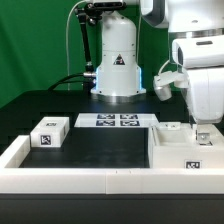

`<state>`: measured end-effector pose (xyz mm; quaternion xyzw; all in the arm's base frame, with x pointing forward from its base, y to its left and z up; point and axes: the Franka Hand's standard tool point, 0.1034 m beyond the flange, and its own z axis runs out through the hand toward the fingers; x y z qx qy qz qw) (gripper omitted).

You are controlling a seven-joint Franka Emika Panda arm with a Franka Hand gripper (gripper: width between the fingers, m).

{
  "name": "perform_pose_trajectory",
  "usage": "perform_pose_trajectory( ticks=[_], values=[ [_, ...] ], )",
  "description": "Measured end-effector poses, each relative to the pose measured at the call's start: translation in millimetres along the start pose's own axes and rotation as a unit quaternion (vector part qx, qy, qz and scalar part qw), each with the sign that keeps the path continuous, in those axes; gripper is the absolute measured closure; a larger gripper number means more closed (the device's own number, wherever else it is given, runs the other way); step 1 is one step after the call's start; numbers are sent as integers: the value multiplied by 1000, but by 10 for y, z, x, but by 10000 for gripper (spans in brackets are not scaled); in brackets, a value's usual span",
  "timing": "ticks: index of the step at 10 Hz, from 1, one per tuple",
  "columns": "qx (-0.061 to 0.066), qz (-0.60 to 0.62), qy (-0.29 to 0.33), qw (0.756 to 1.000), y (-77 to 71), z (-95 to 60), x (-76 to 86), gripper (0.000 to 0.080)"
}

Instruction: Assemble cabinet

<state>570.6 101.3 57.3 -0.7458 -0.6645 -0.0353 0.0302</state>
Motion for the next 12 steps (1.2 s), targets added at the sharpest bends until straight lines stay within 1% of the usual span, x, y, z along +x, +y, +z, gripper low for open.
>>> perform_pose_trajectory(
  ticks=[1, 3, 4, 6, 7, 8, 9, 12],
  values=[
    [0, 0, 0, 1000, 0, 0, 0, 10],
    [0, 0, 0, 1000, -2, -7, 0, 2],
    [-5, -8, -6, 1000, -78, -128, -5, 2],
    [-8, -10, -13, 1000, -216, -270, -36, 2],
    [-8, -10, -24, 1000, -506, -408, -79, 2],
    [-8, -4, -27, 1000, -658, -412, -96, 2],
    [-12, -5, -27, 1000, -787, -406, -119, 2],
    [-10, -4, -28, 1000, -792, -389, -132, 2]
  ],
)
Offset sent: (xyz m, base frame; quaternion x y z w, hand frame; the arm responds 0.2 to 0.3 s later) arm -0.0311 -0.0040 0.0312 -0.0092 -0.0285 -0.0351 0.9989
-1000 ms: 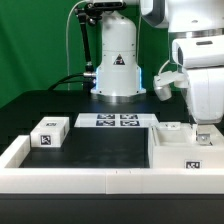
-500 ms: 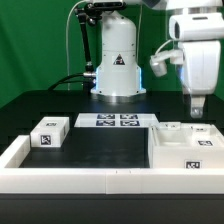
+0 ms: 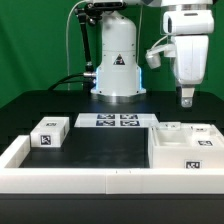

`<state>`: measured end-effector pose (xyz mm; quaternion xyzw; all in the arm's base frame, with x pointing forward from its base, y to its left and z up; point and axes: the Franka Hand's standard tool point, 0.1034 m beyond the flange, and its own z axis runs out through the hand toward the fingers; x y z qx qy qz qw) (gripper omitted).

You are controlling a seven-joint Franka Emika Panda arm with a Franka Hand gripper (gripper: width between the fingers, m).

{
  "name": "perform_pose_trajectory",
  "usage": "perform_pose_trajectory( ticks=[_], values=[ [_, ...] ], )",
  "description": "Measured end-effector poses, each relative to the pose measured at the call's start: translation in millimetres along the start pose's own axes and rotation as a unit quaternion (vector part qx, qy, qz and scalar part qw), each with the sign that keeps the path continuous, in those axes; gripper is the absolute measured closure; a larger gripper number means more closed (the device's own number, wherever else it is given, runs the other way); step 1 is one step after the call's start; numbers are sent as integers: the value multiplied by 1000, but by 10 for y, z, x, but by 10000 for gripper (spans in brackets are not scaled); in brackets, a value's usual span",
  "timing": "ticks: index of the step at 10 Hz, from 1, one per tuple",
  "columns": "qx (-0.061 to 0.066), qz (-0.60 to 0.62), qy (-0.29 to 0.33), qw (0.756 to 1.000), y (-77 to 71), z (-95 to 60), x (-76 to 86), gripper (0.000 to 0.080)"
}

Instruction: Assemble cabinet

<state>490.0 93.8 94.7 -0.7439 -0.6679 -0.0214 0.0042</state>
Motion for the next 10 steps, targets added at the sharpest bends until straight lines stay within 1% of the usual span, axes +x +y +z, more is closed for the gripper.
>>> perform_pose_trajectory(
  ticks=[2, 3, 4, 5, 7, 10],
  values=[
    [1, 0, 0, 1000, -30, 21, -5, 2],
    [-2, -4, 5, 1000, -237, 142, -20, 2],
    [-2, -5, 8, 1000, -381, 206, -23, 2],
    [-2, -5, 11, 1000, -486, 256, 10, 2],
    [4, -3, 11, 1000, -580, 322, -33, 2],
    [15, -1, 13, 1000, -657, 443, -43, 2]
  ],
)
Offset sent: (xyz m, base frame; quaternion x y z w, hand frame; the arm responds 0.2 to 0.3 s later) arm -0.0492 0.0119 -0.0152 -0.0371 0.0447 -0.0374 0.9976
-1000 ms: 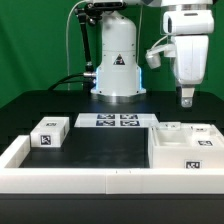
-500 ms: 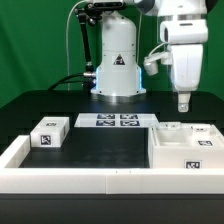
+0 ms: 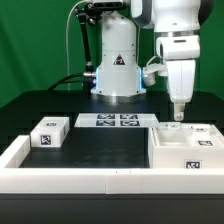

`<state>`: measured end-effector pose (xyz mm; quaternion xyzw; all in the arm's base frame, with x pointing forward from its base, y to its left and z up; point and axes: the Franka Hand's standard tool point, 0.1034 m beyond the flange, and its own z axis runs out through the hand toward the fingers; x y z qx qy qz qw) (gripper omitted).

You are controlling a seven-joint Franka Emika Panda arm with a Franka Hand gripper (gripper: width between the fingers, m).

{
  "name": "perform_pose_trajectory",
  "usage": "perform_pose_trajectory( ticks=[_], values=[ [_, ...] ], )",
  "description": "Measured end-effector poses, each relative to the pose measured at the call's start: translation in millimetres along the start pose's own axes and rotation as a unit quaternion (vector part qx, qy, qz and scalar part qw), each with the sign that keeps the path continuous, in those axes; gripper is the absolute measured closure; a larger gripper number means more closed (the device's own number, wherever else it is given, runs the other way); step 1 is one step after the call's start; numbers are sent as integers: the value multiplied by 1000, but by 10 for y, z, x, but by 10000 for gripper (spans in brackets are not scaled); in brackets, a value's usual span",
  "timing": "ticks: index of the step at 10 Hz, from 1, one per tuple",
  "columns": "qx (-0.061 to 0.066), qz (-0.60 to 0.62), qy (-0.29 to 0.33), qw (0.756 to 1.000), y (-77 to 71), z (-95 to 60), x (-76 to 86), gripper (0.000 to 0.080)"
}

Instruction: Assemble cabinet

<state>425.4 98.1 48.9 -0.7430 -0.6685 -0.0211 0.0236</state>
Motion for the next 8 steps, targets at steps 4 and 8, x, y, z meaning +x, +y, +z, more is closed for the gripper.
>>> perform_pose_trajectory(
  ticks=[4, 8],
  values=[
    [14, 0, 3, 1000, -70, 150, -19, 2],
    [28, 6, 4, 1000, -133, 278, -48, 2]
  ],
)
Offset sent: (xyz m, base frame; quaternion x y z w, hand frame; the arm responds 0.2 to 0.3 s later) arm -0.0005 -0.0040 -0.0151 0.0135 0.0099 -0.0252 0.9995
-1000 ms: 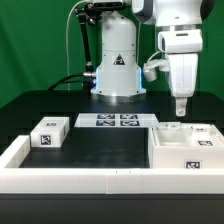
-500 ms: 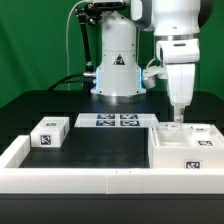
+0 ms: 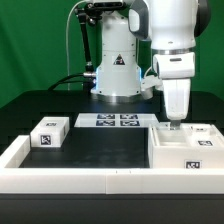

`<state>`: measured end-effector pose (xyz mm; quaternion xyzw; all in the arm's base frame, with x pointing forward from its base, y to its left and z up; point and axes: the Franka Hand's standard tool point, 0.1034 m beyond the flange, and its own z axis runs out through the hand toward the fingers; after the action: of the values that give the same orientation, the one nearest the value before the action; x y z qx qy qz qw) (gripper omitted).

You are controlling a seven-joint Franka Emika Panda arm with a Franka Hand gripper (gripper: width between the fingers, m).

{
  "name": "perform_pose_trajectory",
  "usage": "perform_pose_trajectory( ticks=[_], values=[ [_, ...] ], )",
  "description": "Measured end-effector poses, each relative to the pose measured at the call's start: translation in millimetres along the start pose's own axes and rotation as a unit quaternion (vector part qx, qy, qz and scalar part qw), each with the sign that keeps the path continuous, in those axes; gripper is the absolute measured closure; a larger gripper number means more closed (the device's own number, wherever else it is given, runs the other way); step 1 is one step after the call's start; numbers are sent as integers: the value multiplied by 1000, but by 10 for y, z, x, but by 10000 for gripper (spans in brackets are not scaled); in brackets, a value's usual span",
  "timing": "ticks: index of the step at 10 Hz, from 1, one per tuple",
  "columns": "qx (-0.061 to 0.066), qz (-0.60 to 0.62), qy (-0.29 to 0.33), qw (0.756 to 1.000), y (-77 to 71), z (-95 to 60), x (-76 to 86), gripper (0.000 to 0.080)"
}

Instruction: Assemble cabinet

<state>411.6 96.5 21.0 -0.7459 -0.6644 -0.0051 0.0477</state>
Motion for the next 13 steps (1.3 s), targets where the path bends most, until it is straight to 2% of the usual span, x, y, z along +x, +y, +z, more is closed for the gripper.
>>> perform_pose_trajectory(
  ticks=[2, 3, 4, 5, 6, 7, 12, 13],
  values=[
    [3, 1, 0, 1000, -17, 29, 1, 2],
    [6, 1, 0, 1000, -30, 52, 0, 99],
    [8, 2, 1, 1000, -40, 65, -1, 283],
    [8, 2, 1, 1000, -44, 72, -1, 418],
    [10, 2, 1, 1000, -53, 85, -4, 599],
    [7, 2, 1, 1000, -38, 73, 1, 724],
    [5, 5, 1, 1000, -25, 52, 2, 731],
    [12, 19, -12, 1000, -35, -70, -41, 731]
  ],
)
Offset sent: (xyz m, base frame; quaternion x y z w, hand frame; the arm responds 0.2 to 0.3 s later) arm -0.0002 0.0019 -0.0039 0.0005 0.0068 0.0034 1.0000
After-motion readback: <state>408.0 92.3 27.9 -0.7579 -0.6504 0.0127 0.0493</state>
